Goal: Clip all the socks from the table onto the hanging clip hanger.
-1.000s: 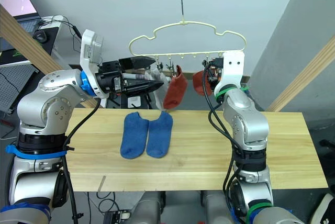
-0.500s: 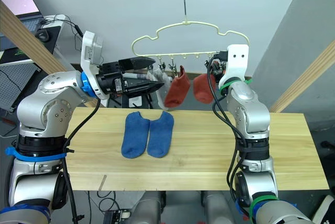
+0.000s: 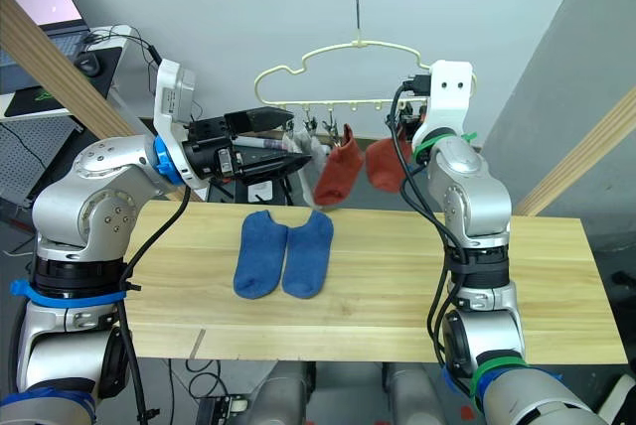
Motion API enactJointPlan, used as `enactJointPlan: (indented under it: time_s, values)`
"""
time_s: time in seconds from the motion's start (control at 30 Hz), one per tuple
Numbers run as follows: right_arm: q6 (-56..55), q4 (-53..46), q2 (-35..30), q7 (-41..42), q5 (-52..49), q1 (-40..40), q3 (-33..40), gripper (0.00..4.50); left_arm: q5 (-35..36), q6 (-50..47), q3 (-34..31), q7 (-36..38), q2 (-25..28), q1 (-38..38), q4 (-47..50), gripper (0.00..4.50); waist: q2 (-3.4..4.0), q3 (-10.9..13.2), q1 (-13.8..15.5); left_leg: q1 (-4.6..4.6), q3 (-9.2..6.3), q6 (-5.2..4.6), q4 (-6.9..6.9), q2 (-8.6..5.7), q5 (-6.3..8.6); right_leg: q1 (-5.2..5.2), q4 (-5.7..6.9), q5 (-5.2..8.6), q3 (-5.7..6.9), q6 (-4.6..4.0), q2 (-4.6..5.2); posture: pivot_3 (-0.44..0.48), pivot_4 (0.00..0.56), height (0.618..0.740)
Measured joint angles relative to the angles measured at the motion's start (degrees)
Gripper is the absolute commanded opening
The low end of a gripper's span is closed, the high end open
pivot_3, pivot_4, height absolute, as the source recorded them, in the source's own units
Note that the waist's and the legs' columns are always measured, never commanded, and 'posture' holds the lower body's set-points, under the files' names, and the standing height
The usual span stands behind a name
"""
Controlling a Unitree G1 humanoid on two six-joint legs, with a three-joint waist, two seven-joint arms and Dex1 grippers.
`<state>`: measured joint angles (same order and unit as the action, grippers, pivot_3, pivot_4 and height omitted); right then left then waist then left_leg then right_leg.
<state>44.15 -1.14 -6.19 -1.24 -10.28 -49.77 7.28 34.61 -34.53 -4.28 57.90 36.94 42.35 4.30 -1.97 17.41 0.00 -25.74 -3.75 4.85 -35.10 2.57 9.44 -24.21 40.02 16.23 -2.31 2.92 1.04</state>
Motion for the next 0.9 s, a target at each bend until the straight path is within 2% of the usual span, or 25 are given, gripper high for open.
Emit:
enactJointPlan:
  time_s: [0.63, 0.7, 0.9]
  values:
    - [0.9, -0.3, -0.1, -0.6, 0.1, 1.3, 0.4, 2.25, 0.0, 0.0, 0.5, -1.0, -0.1, 0.0, 0.7, 4.49, 0.00, 0.0, 0.0, 0.00, 0.00, 0.00, 0.00, 0.00, 0.00, 0.00, 0.00, 0.00, 0.00, 0.00, 0.00, 0.141, 0.221, 0.740]
    - [1.3, -0.4, -0.1, -0.6, 0.1, 1.3, 0.4, 2.61, 0.0, 0.0, 0.5, -1.0, -0.1, 0.0, 0.7, 4.49, 0.00, 0.0, 0.0, 0.00, 0.00, 0.00, 0.00, 0.00, 0.00, 0.00, 0.00, 0.00, 0.00, 0.00, 0.00, 0.141, 0.221, 0.740]
    - [1.6, -0.8, -0.1, -1.4, 0.1, 1.3, 0.4, 2.61, 0.0, 0.0, 0.5, -1.1, -0.1, 0.0, 0.7, 4.49, 0.00, 0.0, 0.0, 0.00, 0.00, 0.00, 0.00, 0.00, 0.00, 0.00, 0.00, 0.00, 0.00, 0.00, 0.00, 0.141, 0.222, 0.740]
